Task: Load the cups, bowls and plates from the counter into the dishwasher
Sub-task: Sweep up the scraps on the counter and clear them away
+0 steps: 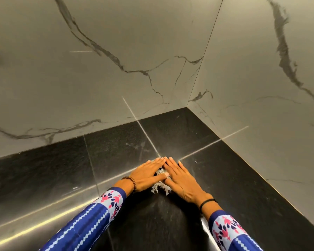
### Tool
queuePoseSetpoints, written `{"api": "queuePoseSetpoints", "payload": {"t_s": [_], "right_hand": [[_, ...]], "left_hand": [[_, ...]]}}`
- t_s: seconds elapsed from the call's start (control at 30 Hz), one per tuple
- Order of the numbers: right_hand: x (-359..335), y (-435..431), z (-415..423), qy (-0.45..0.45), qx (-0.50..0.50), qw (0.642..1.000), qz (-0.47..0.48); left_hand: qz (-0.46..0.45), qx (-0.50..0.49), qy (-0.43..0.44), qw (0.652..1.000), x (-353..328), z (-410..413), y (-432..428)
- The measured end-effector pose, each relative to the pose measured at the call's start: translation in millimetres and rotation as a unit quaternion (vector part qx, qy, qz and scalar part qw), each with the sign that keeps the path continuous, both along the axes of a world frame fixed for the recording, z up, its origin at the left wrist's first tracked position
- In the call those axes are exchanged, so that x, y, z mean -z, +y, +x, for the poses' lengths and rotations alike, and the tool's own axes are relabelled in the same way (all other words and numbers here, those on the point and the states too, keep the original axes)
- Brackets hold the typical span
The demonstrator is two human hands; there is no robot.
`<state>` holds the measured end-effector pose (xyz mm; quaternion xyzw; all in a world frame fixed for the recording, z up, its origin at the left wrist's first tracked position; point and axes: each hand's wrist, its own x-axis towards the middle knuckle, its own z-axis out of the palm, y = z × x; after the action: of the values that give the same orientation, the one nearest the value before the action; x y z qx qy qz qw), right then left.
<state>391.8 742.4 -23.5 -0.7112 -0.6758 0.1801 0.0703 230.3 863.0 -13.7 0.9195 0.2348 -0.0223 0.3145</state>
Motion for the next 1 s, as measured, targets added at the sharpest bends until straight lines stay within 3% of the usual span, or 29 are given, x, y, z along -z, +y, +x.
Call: {"api": "queuePoseSetpoints", "payload": {"t_s": [0.37, 0.5, 0.67, 0.77, 0.87, 0.93, 1.0], "right_hand": [[-2.7, -79.3, -66.8, 0.034, 0.018, 0.999, 0.016], [-10.9, -108.0, -80.9, 0.082, 0.037, 0.995, 0.040], [-6.1, -133.8, -60.9, 0.061, 0.176, 0.977, 0.102], [2.0, -141.9, -53.8, 0.047, 0.267, 0.960, 0.068], [7.6, -140.8, -59.6, -0.004, 0.208, 0.977, 0.043], [1.2, -133.0, -58.0, 0.065, 0.145, 0.986, 0.045], [-7.1, -121.0, -47.3, 0.145, 0.145, 0.977, 0.060]], "left_hand": [[-0.027, -0.012, -0.036, 0.999, 1.2, -60.2, -81.4], [-0.089, -0.020, -0.050, 0.995, 5.8, -80.1, -100.8], [-0.213, -0.098, -0.106, 0.966, -1.9, -87.4, -101.1], [-0.266, -0.142, -0.167, 0.939, -3.0, -88.8, -96.0], [-0.238, -0.185, -0.172, 0.938, -6.8, -81.8, -80.9], [-0.183, -0.196, -0.143, 0.953, -11.8, -71.0, -67.5], [-0.125, -0.189, -0.111, 0.968, -17.1, -58.7, -55.0]]}}
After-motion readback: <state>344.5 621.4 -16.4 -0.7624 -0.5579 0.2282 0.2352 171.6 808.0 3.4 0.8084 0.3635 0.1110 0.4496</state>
